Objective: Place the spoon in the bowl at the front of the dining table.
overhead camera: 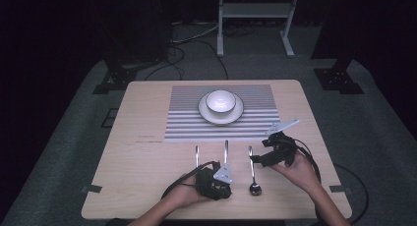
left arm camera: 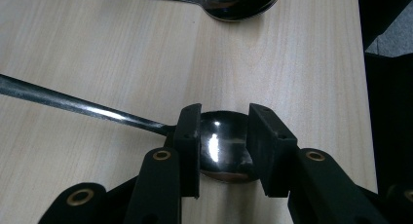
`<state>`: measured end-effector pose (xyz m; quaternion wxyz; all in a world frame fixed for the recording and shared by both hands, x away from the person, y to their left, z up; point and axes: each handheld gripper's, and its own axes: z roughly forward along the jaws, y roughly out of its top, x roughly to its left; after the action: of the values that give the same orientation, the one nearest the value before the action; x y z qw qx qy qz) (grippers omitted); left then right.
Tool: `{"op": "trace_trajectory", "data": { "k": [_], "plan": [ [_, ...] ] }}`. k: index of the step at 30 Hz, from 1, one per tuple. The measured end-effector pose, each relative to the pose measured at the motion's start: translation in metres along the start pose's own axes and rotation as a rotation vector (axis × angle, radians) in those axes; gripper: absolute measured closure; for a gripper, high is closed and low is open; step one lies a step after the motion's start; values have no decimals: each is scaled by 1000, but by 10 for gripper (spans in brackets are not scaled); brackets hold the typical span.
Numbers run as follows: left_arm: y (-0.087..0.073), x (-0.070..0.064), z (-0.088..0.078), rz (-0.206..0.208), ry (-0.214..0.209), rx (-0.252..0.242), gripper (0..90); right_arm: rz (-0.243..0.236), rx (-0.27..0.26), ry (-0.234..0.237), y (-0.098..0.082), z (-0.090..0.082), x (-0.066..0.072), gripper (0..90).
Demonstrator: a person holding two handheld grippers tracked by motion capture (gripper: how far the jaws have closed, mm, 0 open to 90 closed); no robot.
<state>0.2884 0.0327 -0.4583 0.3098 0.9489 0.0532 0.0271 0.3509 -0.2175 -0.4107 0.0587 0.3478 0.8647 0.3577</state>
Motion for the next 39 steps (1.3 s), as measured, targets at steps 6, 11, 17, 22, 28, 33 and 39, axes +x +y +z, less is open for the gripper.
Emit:
{"op": "trace_trajectory", "data": {
  "k": [6, 11, 17, 22, 28, 33, 39],
  "plan": [
    [0, 0, 0, 5, 4, -1, 661, -23, 32, 18, 15, 18, 7, 143],
    [0, 1, 0, 3, 7, -4, 660, -32, 42, 30, 20, 29, 9, 143],
    [0, 1, 1, 1, 5, -5, 659, -41, 64, 56, 26, 44, 12, 143],
    [0, 1, 1, 2, 6, -7, 659, -38, 68, 63, 29, 50, 13, 143],
    [0, 1, 1, 1, 7, -9, 659, -48, 77, 72, 34, 57, 15, 143],
    [1, 1, 1, 3, 10, -10, 659, -56, 86, 80, 38, 62, 17, 146],
    [0, 1, 2, -3, 7, -13, 659, -64, 98, 80, 44, 69, 20, 147]
  ]
}}
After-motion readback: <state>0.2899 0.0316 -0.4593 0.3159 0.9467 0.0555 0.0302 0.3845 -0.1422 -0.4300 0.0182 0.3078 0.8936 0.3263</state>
